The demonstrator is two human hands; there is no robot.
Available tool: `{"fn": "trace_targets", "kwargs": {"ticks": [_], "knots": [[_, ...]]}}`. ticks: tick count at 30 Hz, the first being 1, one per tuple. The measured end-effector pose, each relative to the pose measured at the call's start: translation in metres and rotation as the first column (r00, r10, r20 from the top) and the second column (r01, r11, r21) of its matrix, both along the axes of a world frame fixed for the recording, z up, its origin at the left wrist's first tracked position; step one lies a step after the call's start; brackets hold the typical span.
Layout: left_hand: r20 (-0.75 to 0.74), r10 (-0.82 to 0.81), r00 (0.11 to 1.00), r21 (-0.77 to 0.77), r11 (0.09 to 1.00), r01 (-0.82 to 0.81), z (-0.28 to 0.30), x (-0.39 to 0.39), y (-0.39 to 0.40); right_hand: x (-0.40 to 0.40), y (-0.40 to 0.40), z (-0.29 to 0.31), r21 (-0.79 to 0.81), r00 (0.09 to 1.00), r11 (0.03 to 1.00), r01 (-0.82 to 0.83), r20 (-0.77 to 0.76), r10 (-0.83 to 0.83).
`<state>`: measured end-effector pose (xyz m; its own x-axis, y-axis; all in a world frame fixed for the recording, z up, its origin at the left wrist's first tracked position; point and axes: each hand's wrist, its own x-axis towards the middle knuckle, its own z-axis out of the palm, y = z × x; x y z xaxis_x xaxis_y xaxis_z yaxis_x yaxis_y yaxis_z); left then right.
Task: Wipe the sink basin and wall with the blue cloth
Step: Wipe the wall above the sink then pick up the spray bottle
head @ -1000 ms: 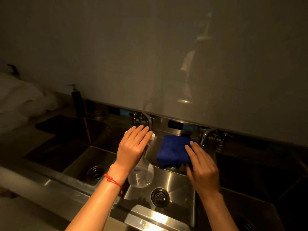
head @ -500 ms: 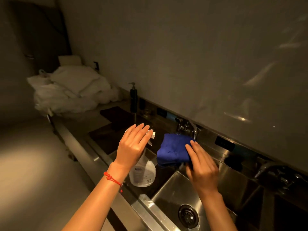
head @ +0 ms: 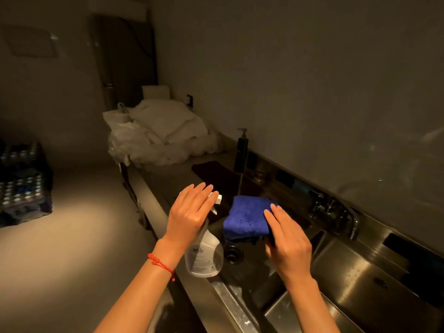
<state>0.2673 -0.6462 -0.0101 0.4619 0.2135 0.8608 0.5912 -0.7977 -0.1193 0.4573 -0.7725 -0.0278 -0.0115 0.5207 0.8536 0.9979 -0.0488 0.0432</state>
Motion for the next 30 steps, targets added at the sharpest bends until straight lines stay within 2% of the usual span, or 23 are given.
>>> {"fn": "trace_targets", "kwargs": {"ticks": [16,30], "knots": [[-0.007,0.004,1.0,0.016,1.0,-0.004,0.003,-0.102,0.159,-0.101,0.158,-0.003,-0.068,0.999,0.998,0.003,-0.044,-0.006],[-0.009,-0.008,1.0,-0.006,1.0,0.008,-0.005,-0.089,0.247,-0.083,0.254,-0.016,-0.081,0.998,0.997,-0.016,-0.056,0.012]]}}
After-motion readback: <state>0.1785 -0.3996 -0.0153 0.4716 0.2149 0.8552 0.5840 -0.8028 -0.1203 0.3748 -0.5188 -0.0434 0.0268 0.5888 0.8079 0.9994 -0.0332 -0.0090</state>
